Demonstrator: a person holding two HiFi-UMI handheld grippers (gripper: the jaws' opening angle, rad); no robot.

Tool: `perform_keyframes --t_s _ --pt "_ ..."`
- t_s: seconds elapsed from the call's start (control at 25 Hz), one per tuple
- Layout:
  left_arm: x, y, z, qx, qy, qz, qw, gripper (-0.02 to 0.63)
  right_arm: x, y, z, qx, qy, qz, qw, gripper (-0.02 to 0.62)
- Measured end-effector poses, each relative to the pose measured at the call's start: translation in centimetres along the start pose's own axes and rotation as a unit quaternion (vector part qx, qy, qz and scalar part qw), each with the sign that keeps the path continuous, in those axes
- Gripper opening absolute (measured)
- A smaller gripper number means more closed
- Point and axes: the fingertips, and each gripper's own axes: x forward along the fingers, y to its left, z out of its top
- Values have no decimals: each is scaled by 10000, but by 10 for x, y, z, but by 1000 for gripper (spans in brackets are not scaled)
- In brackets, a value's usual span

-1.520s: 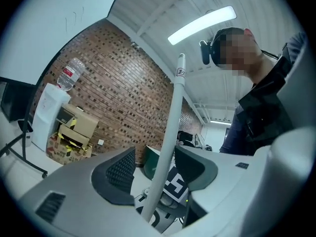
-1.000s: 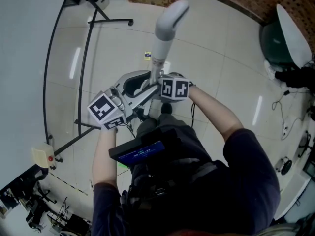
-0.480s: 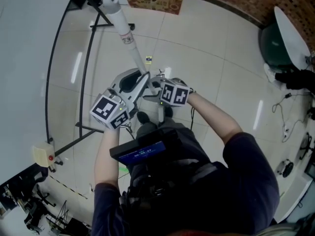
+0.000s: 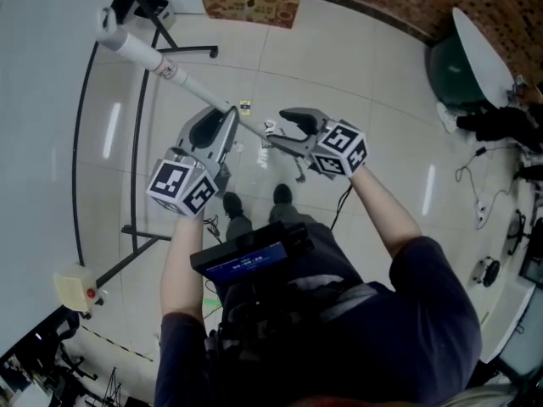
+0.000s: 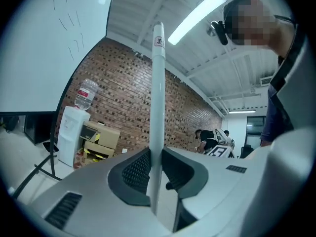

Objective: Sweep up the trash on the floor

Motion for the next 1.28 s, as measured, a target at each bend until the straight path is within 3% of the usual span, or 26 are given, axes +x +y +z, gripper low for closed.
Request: perform_keyframes --t_s 0.2,0.32,0.4,0.48,0.56,0.6,0.68,0.92,1.04,1.2,1.28 --pt "7 12 -10 491 368 -135 9980 75 -11 36 149 413 -1663 -556 9836 312" --pt "10 21 -16 972 623 -142 9932 75 22 61 201 -245 -1708 -1077 9791 362" --pt "8 27 -20 1187 761 -150 9899 74 43 74 217 -622 -1680 -1366 9743 350" --pt "-1 38 -25 1325 825 -146 9876 74 57 77 225 -727 -1754 -1664 9676 286" --pt "-15 53 -30 1383 837 -125 9868 73 68 74 226 -692 -1799 -1868 9633 109" --pt "-21 60 -32 1398 844 -110 9865 73 73 74 226 -669 -1801 -1861 9636 77" --pt "-26 67 -32 1395 876 -57 9863 72 81 75 228 -613 -1784 -1722 9668 77" --pt "-27 76 -36 1229 963 56 9877 71 98 75 230 -504 -1667 -1564 9722 77" --pt "-35 90 -40 962 957 415 9899 82 110 68 229 -413 -1575 -1556 9743 77" --pt "-85 120 -60 354 1003 1151 9877 149 118 59 233 -450 -1494 -1598 9747 77" --pt "-104 113 -67 -335 913 1067 9895 149 121 60 234 -524 -1409 -1570 9761 77"
